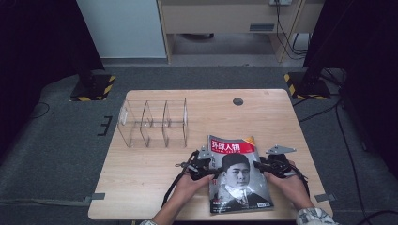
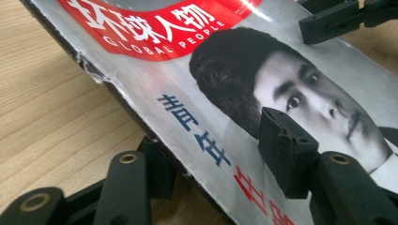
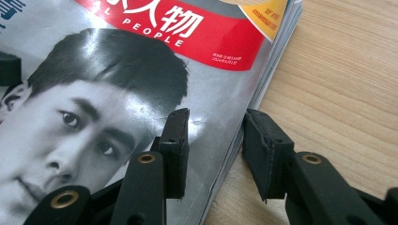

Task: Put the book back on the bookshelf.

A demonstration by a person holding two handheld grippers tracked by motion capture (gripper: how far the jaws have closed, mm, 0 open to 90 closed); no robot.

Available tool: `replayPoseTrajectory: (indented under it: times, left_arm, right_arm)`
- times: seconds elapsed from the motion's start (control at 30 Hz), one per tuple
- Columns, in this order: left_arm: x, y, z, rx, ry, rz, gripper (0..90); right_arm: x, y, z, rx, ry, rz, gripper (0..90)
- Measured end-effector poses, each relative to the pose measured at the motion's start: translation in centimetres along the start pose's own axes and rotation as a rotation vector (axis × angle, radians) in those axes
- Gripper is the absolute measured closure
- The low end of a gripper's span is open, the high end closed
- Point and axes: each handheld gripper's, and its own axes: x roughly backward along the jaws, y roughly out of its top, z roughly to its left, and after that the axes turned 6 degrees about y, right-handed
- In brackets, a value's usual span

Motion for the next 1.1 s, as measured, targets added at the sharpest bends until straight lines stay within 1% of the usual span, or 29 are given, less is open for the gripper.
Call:
replayPoseTrajectory:
  times: [0.23, 0.37, 0.43, 0.53, 0.73, 0.83, 0.87, 0.97, 1.1]
  left_arm:
    - [0.2, -0.1, 0.6, 0.027, -0.01, -0.001, 56.2]
    - [0.3, -0.1, 0.8, 0.03, -0.013, 0.002, 57.8]
    - [0.3, -0.1, 0.8, 0.032, -0.013, 0.002, 58.5]
    - [0.3, -0.1, 0.9, 0.039, -0.015, 0.008, 58.6]
    - [0.5, 0.0, 1.1, 0.06, -0.029, 0.018, 57.6]
    - [0.5, 0.1, 1.3, 0.075, -0.041, 0.027, 54.8]
    - [0.6, 0.1, 1.5, 0.075, -0.042, 0.028, 53.5]
    - [0.5, 0.3, 1.7, 0.092, -0.045, 0.032, 51.1]
    - [0.4, 1.0, 2.0, 0.091, -0.049, 0.031, 50.9]
  right_arm:
    - [0.0, 0.1, 0.2, 0.008, 0.008, 0.002, 66.4]
    - [0.0, 0.2, 0.3, 0.005, 0.012, 0.004, 67.5]
    - [0.0, 0.2, 0.3, 0.017, 0.016, 0.004, 67.6]
    - [0.0, 0.2, 0.3, 0.017, 0.017, 0.005, 67.7]
    - [-0.1, 0.2, 0.6, 0.02, 0.018, 0.002, 67.8]
    - [-0.2, 0.2, 0.7, 0.032, 0.025, 0.004, 67.8]
    - [-0.2, 0.2, 0.8, 0.034, 0.023, 0.002, 67.8]
    - [-0.3, 0.3, 0.9, 0.033, 0.029, 0.005, 67.7]
    - [-0.2, 0.2, 0.9, 0.036, 0.033, 0.006, 67.6]
